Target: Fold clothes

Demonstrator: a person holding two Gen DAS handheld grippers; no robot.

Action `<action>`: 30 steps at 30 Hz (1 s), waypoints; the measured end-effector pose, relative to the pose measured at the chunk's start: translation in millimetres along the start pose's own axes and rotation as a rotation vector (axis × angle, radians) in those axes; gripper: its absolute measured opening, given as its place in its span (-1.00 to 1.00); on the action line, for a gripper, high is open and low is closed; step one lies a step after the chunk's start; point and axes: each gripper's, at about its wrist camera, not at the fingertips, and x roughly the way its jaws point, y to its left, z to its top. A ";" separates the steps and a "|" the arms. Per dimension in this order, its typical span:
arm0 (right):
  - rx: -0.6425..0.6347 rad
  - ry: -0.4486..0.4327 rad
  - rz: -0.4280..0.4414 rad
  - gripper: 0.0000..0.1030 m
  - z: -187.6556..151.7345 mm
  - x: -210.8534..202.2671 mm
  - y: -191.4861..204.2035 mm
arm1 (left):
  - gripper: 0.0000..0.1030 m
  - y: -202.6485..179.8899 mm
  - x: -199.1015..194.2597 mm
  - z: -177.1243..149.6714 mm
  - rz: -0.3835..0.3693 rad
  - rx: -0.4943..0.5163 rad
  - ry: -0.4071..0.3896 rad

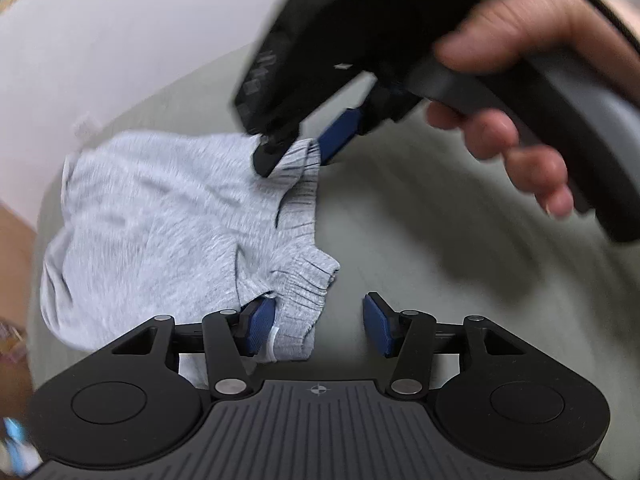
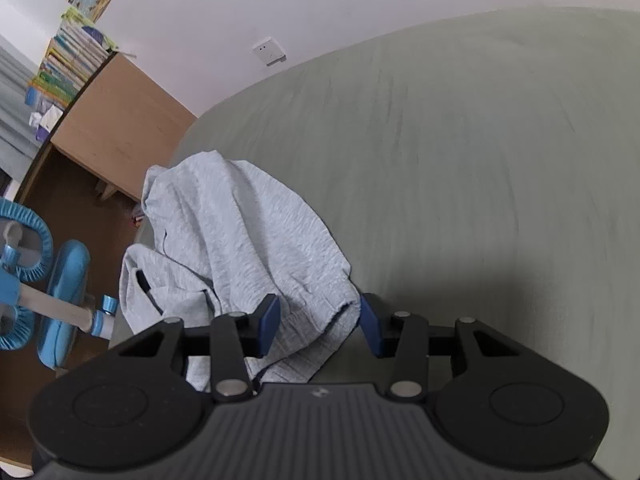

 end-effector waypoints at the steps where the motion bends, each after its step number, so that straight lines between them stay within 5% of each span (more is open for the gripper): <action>1: -0.010 0.000 -0.013 -0.46 -0.1 0.6 0.9 | -0.58 -0.2 1.0 0.5 0.013 0.004 0.000; 3: -0.002 0.003 -0.012 -0.83 -0.2 -0.8 -0.5 | -0.60 12.1 -0.4 0.2 -0.010 -0.058 0.001; 14: -0.071 -0.108 -0.042 -0.88 5.2 -81.6 9.8 | -0.72 52.9 -80.6 25.4 -0.043 -0.221 -0.092; 19: -0.105 -0.199 -0.134 -0.88 14.5 -167.4 8.0 | -0.83 60.9 -122.9 57.8 -0.050 -0.289 -0.165; 25: -0.115 -0.290 -0.276 -0.88 14.7 -260.4 -10.1 | -0.84 26.4 -157.5 103.4 -0.099 -0.251 -0.251; 30: -0.079 -0.379 -0.392 -0.88 0.9 -354.4 -35.9 | -0.82 -45.9 -169.6 132.8 -0.203 -0.153 -0.302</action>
